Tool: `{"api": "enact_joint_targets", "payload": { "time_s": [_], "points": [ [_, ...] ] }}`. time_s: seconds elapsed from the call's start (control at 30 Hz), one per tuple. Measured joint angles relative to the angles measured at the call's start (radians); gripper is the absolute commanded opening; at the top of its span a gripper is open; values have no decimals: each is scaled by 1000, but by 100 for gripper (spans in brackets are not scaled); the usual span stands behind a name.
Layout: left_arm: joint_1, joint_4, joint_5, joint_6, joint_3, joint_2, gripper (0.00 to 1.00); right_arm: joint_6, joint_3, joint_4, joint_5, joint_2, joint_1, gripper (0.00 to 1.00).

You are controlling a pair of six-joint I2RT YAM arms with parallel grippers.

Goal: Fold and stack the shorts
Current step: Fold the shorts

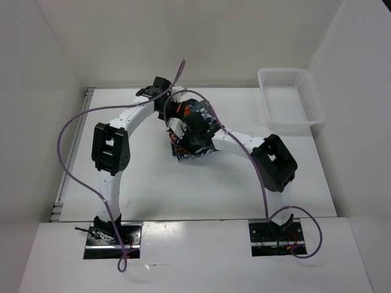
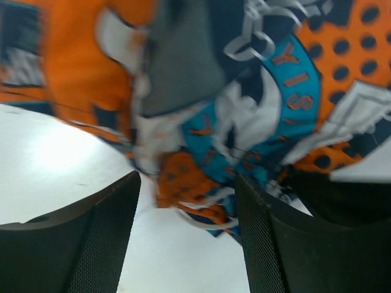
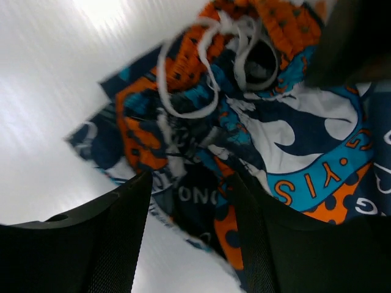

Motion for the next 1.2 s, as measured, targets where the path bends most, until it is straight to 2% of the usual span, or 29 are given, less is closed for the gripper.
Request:
{"api": "enact_joint_targets", "payload": {
  "time_s": [0.1, 0.2, 0.3, 0.33, 0.4, 0.43, 0.47, 0.5, 0.53, 0.63, 0.77, 1.07, 1.2],
  "points": [
    [-35, -27, 19, 0, -22, 10, 72, -22, 4, 3, 7, 42, -31, 61],
    [-45, -31, 13, 0, -23, 35, 72, -33, 5, 9, 19, 57, -51, 55],
    [-36, -31, -6, 0, -22, 61, 64, -37, 9, 28, 29, 63, -53, 40],
    [-34, -31, -14, 0, -22, 68, 61, -39, 9, 34, 31, 63, -53, 29],
    [-31, -31, -25, -2, -22, 77, 51, -46, 10, 47, 40, 63, -53, 18],
    [-29, -30, -31, 0, -22, 79, 47, -46, 10, 52, 45, 64, -53, 9],
    [-28, -30, -39, -2, -22, 79, 43, -49, 10, 55, 49, 64, -53, 5],
    [-27, -29, -44, -1, -22, 79, 33, -51, 10, 58, 51, 66, -53, 2],
    [-27, -28, -50, -1, -21, 79, 28, -51, 10, 60, 53, 67, -53, 0],
    [-27, -21, -73, -2, -21, 80, 11, -61, 10, 66, 55, 68, -53, 0],
    [-28, -23, -93, 0, -8, 82, 0, -86, 10, 55, 40, 63, -53, 0],
    [-19, -79, -93, -2, 156, 89, 0, -154, 5, -9, -147, -86, -53, 0],
    [-19, -97, -79, -3, 177, 89, 4, -181, 5, -8, -197, -138, -55, 0]
  ]
}}
